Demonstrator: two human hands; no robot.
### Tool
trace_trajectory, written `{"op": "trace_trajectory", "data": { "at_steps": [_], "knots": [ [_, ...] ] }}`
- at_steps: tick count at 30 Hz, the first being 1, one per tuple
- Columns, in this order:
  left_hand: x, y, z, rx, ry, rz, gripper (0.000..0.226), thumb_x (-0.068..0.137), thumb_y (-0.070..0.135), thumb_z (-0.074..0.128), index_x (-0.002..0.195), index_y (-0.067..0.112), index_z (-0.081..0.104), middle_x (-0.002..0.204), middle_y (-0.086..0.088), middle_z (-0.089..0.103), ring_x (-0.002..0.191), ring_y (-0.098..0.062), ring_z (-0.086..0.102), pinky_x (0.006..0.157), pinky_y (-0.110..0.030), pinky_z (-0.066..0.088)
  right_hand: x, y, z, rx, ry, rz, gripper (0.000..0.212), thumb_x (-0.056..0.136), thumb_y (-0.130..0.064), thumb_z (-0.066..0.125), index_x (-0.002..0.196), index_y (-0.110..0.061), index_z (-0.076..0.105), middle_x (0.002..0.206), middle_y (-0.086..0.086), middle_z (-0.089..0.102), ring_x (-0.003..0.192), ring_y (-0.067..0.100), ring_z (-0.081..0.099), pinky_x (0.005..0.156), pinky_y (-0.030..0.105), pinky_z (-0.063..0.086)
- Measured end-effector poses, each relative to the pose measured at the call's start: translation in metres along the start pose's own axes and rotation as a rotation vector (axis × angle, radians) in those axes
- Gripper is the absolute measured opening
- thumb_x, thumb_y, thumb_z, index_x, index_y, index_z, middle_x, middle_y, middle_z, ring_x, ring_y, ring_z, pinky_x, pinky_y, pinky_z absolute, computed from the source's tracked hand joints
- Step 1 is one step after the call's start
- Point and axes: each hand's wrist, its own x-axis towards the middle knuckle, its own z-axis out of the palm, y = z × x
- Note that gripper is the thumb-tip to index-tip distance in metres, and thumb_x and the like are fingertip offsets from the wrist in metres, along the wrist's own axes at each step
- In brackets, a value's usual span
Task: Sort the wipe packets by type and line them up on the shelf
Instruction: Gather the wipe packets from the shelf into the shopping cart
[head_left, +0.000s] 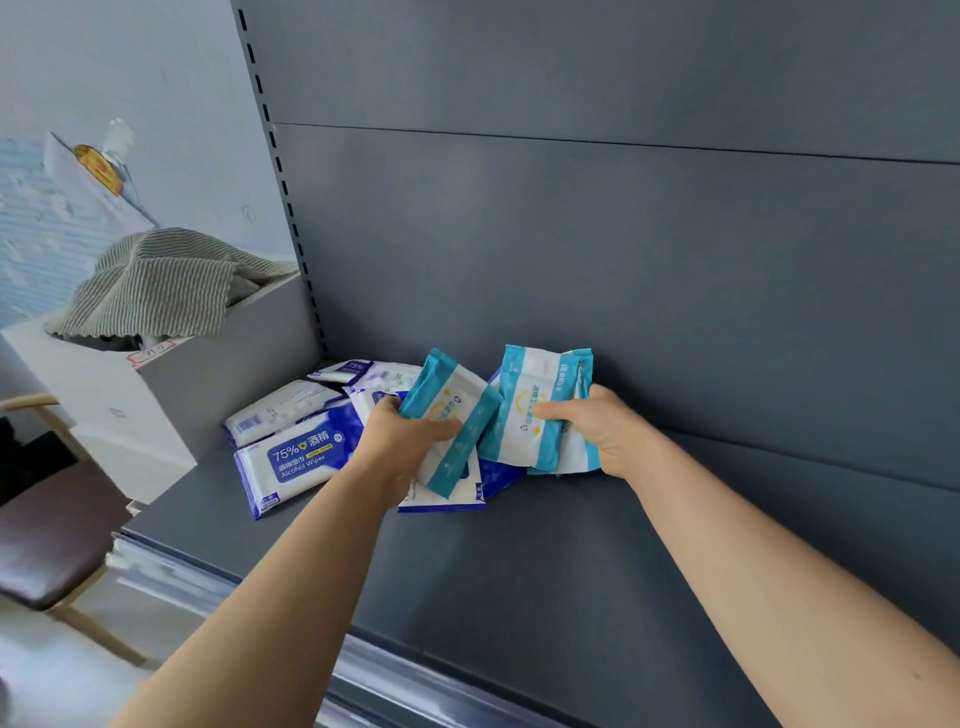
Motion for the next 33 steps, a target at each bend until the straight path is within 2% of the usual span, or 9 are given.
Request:
{"op": "trace_trajectory", "data": {
  "at_steps": [2,7,12,18,26,29,33],
  "knots": [
    [-0.005,-0.003,0.006,-0.051,-0.02,-0.002,0.081,0.075,0.009,0.079,0.142,0.022,0.035,0.124,-0.003,0.056,0.102,-0.024,0.061,0.085,-0.047,0.056,-0.007,0.002,-0.008,0.019,-0.015,0.01,0.014,0.084,-0.001,0.067,0.089,-0.014,0.066,0.087,0.005,0.072,0.074,0.021,0.069,0.056,0.034,0.055],
    [-0.026,-0.01,0.026,-0.128,-0.136,0.026,0.085,0.075,0.005,0.078,0.144,0.024,0.033,0.112,0.0,0.058,0.087,-0.018,0.064,0.063,-0.038,0.057,-0.037,0.008,-0.036,0.057,0.027,-0.041,0.015,0.084,0.0,0.067,0.09,-0.014,0.066,0.083,0.003,0.072,0.069,0.017,0.07,0.049,0.031,0.055],
    [-0.053,-0.02,0.057,-0.105,-0.256,0.105,0.074,0.073,0.011,0.08,0.133,0.026,0.039,0.113,0.0,0.061,0.089,-0.021,0.068,0.076,-0.046,0.059,-0.085,0.019,-0.073,0.086,0.177,-0.095,0.018,0.082,-0.003,0.071,0.096,-0.014,0.067,0.084,0.0,0.074,0.071,0.015,0.072,0.053,0.029,0.055],
    [-0.093,-0.029,0.097,-0.052,-0.477,0.16,0.058,0.07,0.016,0.084,0.116,0.024,0.049,0.112,0.0,0.065,0.085,-0.026,0.072,0.074,-0.054,0.058,-0.164,0.04,-0.11,0.152,0.428,-0.13,0.023,0.081,-0.006,0.073,0.101,-0.015,0.068,0.094,0.002,0.075,0.083,0.02,0.072,0.068,0.038,0.059],
    [-0.174,-0.054,0.173,0.053,-0.778,0.2,0.057,0.07,0.023,0.082,0.115,0.027,0.049,0.116,0.004,0.064,0.092,-0.022,0.071,0.077,-0.051,0.059,-0.289,0.075,-0.169,0.207,0.74,-0.153,0.023,0.082,-0.007,0.072,0.1,-0.021,0.066,0.097,-0.001,0.073,0.087,0.018,0.071,0.073,0.037,0.058],
    [-0.214,-0.063,0.21,0.086,-0.878,0.221,0.054,0.072,0.023,0.081,0.114,0.027,0.049,0.114,0.004,0.064,0.092,-0.021,0.071,0.077,-0.05,0.059,-0.334,0.089,-0.202,0.206,0.856,-0.151,0.025,0.08,-0.01,0.074,0.102,-0.019,0.067,0.099,0.001,0.074,0.089,0.021,0.071,0.079,0.041,0.057],
    [-0.261,-0.078,0.267,0.101,-0.949,0.246,0.052,0.072,0.02,0.083,0.111,0.024,0.05,0.112,0.003,0.065,0.09,-0.023,0.071,0.077,-0.051,0.058,-0.383,0.105,-0.25,0.242,0.946,-0.169,0.026,0.081,-0.005,0.072,0.106,-0.014,0.068,0.1,0.003,0.074,0.09,0.023,0.071,0.077,0.041,0.058]
  ]
}}
